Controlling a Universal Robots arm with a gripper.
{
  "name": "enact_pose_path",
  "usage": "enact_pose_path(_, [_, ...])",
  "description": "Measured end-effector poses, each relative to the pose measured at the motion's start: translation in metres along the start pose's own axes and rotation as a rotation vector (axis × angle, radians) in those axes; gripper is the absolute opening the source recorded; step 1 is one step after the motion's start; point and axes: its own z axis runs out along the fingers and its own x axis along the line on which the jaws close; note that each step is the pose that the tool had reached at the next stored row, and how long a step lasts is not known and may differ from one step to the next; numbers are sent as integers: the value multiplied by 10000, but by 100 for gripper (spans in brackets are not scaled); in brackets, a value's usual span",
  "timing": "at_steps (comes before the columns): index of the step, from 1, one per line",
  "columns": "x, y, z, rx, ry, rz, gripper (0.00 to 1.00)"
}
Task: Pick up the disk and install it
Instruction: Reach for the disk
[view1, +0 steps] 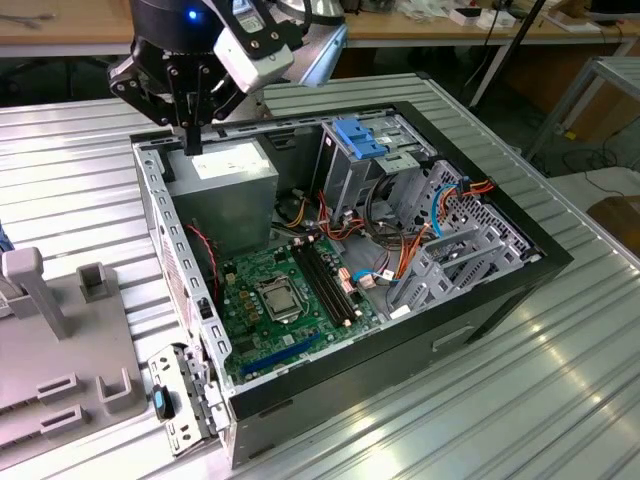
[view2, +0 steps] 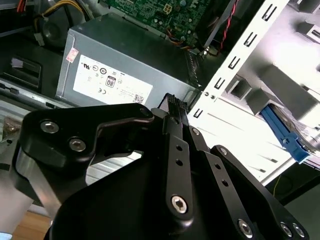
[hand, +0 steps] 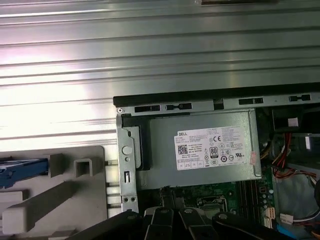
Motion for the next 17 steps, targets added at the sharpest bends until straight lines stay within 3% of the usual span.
enact_pose_path(7, [144, 75, 0, -1, 2, -36, 11])
enact_pose_path(17, [457, 91, -6, -3, 3, -86, 11])
